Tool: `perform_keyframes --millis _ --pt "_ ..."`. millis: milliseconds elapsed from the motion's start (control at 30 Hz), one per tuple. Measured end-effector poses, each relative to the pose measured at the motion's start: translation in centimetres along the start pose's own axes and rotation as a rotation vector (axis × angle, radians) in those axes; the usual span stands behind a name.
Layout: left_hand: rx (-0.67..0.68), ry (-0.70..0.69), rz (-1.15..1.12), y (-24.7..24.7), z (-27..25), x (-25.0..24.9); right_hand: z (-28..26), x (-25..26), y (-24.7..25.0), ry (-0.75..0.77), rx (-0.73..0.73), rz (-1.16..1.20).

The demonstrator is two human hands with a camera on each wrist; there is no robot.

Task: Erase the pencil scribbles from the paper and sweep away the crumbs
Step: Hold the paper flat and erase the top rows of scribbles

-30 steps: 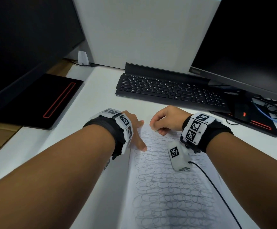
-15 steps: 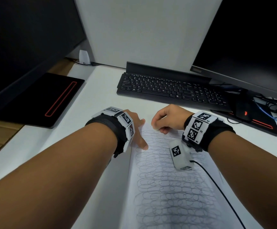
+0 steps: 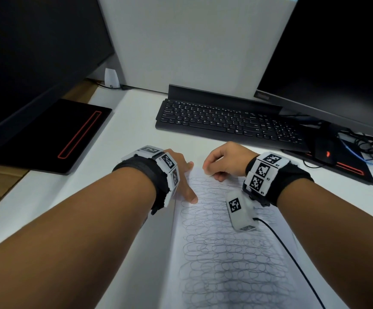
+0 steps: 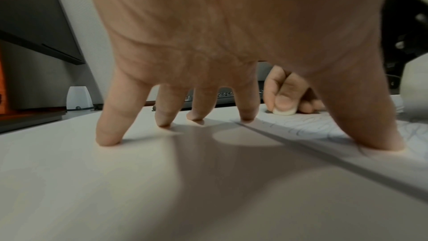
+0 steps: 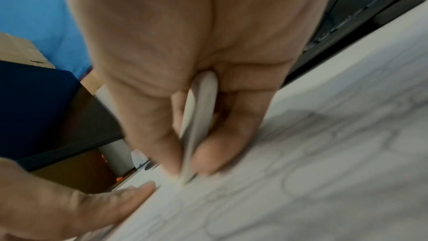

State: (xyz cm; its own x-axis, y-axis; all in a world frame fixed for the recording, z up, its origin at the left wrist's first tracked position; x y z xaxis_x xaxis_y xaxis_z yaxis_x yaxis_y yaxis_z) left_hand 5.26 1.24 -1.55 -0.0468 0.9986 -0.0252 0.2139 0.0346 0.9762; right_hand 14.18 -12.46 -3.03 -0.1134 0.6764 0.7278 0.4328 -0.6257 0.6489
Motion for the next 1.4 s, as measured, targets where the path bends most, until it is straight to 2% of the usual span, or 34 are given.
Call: perform_keyframes --millis 67,167,300,400,500,567,733,867,1000,1100,1233,1333,1400 --pt "-0.005 -0.006 0.000 0.0 0.0 0.0 0.2 0.0 0.2 0.014 -0.044 -0.002" --pt "-0.014 -0.004 0.000 0.0 0.0 0.0 0.0 0.1 0.0 0.003 0.047 -0.006" --pt "0.000 -0.004 0.010 -0.1 0.2 0.0 0.1 0.1 0.3 0.021 -0.028 -0.025" --pt "-0.001 0.002 0.000 -0.1 0.2 0.1 -0.3 0.2 -0.1 0.007 0.047 -0.013" --pt "-0.004 -0.002 0.023 0.0 -0.2 -0.1 -0.1 0.1 0.5 0.031 -0.058 -0.075" --pt "0.004 0.002 0.033 0.3 -0.4 -0.3 0.0 0.2 0.6 0.037 -0.075 -0.103" --pt "-0.029 -0.100 0.007 1.1 -0.6 -2.7 0.0 0.4 0.5 0.035 -0.055 -0.142" --pt "-0.012 -0.069 -0.041 0.8 -0.3 -2.9 -0.3 0.4 0.5 0.053 -0.065 -0.173" --pt "0.010 0.049 -0.139 -0.5 0.2 -1.3 -0.5 0.6 0.9 0.014 -0.010 -0.160" --pt "0.020 0.061 -0.166 -0.9 0.3 -1.0 -0.5 0.4 1.2 0.029 -0.078 -0.177" --pt "0.033 0.066 -0.184 -0.6 0.3 -1.1 -0.9 0.2 0.5 -0.019 0.013 -0.061" --pt "0.042 0.068 -0.192 -0.9 0.5 -1.1 -0.7 0.1 0.8 0.010 -0.070 -0.120" --pt "0.041 0.068 -0.200 -1.0 0.5 -1.1 -0.8 0.1 0.7 -0.003 -0.038 -0.089"
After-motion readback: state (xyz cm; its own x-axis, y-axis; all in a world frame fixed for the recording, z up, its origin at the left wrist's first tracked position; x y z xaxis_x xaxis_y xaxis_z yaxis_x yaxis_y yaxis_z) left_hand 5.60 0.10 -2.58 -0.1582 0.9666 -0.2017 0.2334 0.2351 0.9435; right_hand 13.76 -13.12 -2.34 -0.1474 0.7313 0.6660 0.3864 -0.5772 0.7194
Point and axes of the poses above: each hand's wrist, its own z-axis towards the middle knuckle, its own y-axis out of the back of the hand, x = y × z, the point moved 3 cm from there along z, towards the middle knuckle, and after that the axes turned 11 degrees about -x, right-handed, at the moved point
